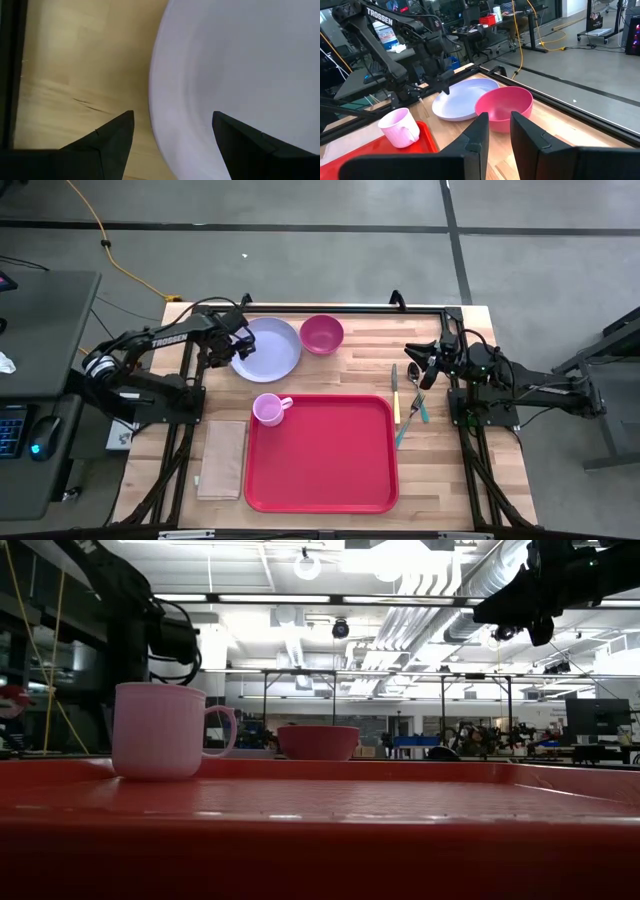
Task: Set up tray
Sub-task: Put the purple plate on the red serving tray to the bottom right of the pink mug
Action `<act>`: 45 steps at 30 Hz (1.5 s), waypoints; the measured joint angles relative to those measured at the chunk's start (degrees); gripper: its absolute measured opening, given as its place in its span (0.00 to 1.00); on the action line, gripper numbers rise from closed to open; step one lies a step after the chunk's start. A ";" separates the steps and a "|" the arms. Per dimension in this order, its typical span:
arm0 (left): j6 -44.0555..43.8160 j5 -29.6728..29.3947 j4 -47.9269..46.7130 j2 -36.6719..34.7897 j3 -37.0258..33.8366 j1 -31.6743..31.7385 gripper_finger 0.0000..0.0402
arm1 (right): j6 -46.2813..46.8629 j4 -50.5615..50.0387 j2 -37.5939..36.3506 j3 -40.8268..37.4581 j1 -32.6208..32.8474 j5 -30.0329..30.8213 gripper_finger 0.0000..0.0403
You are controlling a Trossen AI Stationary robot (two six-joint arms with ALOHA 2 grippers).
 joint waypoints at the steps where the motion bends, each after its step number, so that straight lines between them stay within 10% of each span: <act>1: 0.00 0.00 -0.06 0.21 0.00 0.00 0.74 | 0.00 0.00 0.01 0.00 0.00 0.00 0.14; 45: -0.04 -3.17 0.10 1.17 -0.02 0.00 0.74 | -1.60 -8.60 0.00 0.02 -0.02 5.48 0.14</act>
